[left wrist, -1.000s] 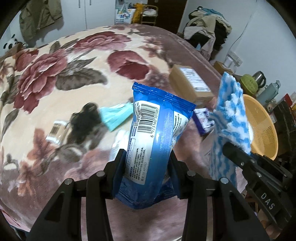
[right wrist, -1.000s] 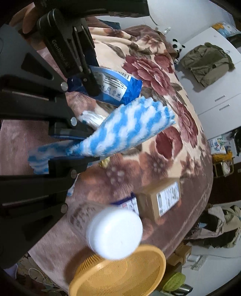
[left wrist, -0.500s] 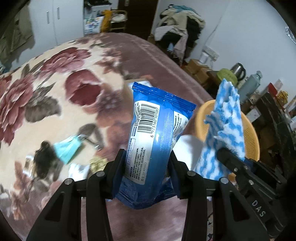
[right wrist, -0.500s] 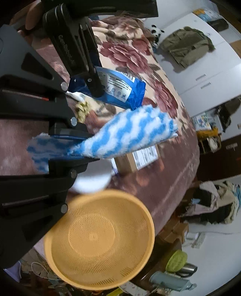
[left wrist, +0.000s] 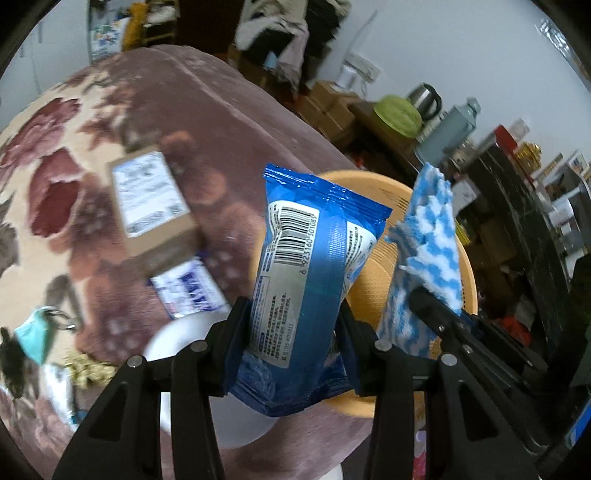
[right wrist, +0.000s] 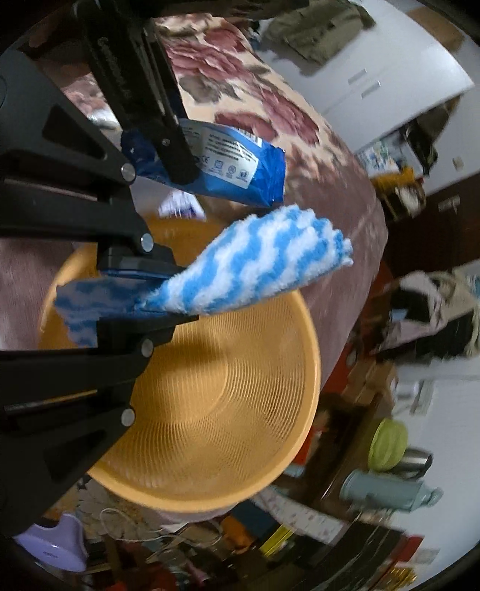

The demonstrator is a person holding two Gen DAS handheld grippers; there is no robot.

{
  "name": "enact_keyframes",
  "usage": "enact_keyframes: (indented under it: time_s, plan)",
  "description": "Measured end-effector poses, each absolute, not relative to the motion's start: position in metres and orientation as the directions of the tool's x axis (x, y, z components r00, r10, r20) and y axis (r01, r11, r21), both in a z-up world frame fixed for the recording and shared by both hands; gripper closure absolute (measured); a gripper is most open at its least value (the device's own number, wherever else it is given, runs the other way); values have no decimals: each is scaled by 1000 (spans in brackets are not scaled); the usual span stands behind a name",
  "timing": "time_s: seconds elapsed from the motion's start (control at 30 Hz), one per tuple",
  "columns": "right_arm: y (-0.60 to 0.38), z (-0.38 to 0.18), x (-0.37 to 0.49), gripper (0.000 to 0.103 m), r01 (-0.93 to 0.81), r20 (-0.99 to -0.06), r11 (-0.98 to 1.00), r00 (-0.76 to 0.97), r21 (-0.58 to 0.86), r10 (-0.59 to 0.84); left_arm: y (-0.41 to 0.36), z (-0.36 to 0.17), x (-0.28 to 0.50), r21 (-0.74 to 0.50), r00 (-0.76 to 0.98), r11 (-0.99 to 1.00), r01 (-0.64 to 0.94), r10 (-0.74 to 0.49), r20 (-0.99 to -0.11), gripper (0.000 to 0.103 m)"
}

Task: Organize soft objects
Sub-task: 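Carry both items to the orange basket and open both grippers, then withdraw both grippers from the basket back over the blanket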

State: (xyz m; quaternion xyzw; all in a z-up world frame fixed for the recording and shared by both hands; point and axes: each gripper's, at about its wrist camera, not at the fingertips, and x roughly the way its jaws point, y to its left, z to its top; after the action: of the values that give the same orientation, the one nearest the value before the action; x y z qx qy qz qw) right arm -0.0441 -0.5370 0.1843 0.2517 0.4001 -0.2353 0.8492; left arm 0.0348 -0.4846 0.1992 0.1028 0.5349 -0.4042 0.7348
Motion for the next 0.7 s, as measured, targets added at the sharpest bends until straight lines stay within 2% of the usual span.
enact_keyframes:
  time_s: [0.07, 0.1, 0.23, 0.27, 0.3, 0.37, 0.4, 0.7]
  plan:
    - [-549, 178, -47, 88, 626, -811, 743, 549, 237, -204, -498, 190, 30, -278, 91, 645, 712, -477, -874, 56]
    - [-556, 174, -48, 88, 642, -821, 730, 533, 235, -205, -504, 185, 28, -277, 86, 643, 714, -474, -877, 52]
    - [-571, 158, -52, 86, 678, -857, 704, 474, 212, -199, -511, 176, 26, -330, 53, 637, 697, -505, -861, 22]
    - [-573, 155, -54, 74, 681, -862, 701, 467, 211, -195, -509, 177, 25, -342, 53, 637, 691, -517, -855, 20]
    - [-575, 153, -55, 40, 683, -865, 699, 464, 211, -192, -508, 178, 26, -345, 53, 635, 692, -520, -852, 15]
    - [-576, 153, -58, 3, 687, -860, 697, 467, 204, -208, -506, 183, 25, -312, 91, 647, 696, -510, -855, 5]
    - [-577, 154, -59, 2, 682, -853, 702, 476, 204, -215, -505, 186, 26, -304, 101, 645, 701, -512, -853, 0]
    - [-570, 168, -61, 2, 665, -831, 719, 504, 201, -234, -468, 212, 36, -272, 201, 698, 662, -515, -833, 0]
